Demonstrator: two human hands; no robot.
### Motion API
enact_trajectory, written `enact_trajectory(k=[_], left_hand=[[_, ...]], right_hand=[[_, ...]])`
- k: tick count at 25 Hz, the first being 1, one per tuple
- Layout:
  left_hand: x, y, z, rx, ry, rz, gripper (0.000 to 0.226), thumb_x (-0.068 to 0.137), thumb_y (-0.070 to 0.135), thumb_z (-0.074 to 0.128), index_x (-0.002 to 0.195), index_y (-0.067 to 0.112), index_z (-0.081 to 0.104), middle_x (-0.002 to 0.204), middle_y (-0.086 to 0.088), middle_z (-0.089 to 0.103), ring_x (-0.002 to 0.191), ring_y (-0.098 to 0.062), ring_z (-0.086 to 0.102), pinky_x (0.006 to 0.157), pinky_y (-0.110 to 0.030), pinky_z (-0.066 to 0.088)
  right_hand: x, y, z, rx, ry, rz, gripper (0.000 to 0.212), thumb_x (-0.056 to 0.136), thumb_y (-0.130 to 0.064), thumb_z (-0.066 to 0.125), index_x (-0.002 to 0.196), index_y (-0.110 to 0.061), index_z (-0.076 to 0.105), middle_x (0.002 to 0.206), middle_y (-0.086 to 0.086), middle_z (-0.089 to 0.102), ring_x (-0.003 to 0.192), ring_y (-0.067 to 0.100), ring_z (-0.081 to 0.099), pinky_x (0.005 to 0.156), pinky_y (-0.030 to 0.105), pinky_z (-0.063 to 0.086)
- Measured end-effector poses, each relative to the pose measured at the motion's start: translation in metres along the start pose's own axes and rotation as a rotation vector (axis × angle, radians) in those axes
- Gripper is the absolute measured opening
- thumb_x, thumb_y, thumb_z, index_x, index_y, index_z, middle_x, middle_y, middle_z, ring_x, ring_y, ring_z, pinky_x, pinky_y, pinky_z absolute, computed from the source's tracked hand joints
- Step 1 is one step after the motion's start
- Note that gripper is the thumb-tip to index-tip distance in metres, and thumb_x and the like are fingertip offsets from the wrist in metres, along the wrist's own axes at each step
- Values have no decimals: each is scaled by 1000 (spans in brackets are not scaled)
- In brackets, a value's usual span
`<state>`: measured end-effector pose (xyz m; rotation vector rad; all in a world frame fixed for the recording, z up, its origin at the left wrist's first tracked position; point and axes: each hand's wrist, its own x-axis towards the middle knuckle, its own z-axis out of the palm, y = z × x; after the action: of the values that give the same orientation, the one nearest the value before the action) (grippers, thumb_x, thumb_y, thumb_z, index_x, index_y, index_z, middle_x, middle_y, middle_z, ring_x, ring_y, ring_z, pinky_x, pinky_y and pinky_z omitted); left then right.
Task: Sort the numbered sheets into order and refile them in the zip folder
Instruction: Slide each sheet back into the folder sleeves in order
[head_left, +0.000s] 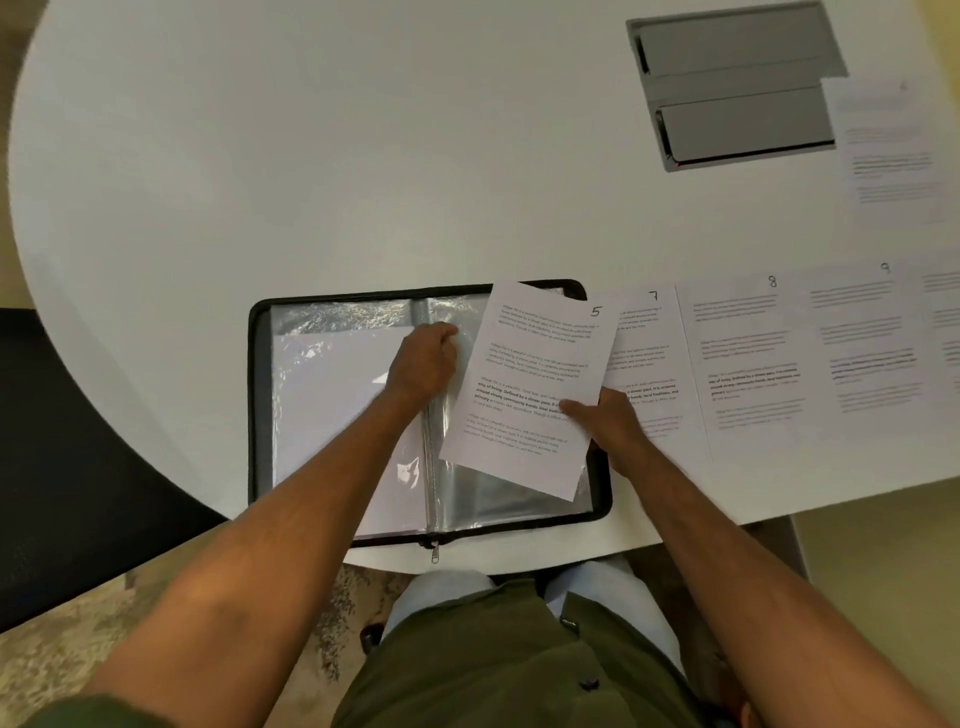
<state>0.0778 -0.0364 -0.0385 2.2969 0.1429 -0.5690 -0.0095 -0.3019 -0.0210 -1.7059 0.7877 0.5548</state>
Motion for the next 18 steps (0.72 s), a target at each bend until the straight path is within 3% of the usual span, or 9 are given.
enact_trajectory(k=[4, 8, 11, 16, 18], left_hand=[[24, 1, 7, 366, -13, 184, 48, 96, 16, 53, 143, 11, 49, 148, -15, 46, 134, -36, 42, 97, -51, 49], [27, -2, 26, 677, 45, 248, 55, 90, 9, 56, 144, 5, 47, 152, -20, 42, 125, -42, 47, 81, -48, 49], [20, -8, 33, 690, 105, 260, 55, 85, 6, 63, 138, 7, 53, 147, -17, 48, 122, -39, 50, 79, -45, 49], [28, -4, 28, 640, 182, 330, 16, 87, 10, 67, 103, 13, 69, 127, -10, 64, 108, -33, 61, 76, -39, 45], [33, -3, 25, 631, 183, 357, 12, 83, 7, 68, 95, 11, 70, 121, -10, 68, 104, -33, 64, 77, -39, 44]], right_hand=[[-7, 2, -8, 27, 165, -75, 32, 97, -22, 70, 129, -17, 68, 105, -10, 71, 97, 14, 69, 84, 28, 55], [-7, -6, -21, 119, 229, -126, 28, 99, -23, 69, 127, -21, 68, 103, -16, 71, 98, 9, 70, 79, 22, 58], [-2, -16, -29, 207, 226, -152, 23, 99, -21, 68, 123, -22, 67, 105, -13, 72, 95, 5, 70, 66, 13, 55], [19, -42, -29, 323, 222, -166, 32, 98, -20, 69, 130, -16, 66, 113, -6, 73, 94, 4, 73, 71, 16, 57], [31, -55, -26, 388, 210, -168, 34, 98, -19, 69, 132, -16, 65, 115, -5, 74, 96, 6, 73, 73, 19, 59]])
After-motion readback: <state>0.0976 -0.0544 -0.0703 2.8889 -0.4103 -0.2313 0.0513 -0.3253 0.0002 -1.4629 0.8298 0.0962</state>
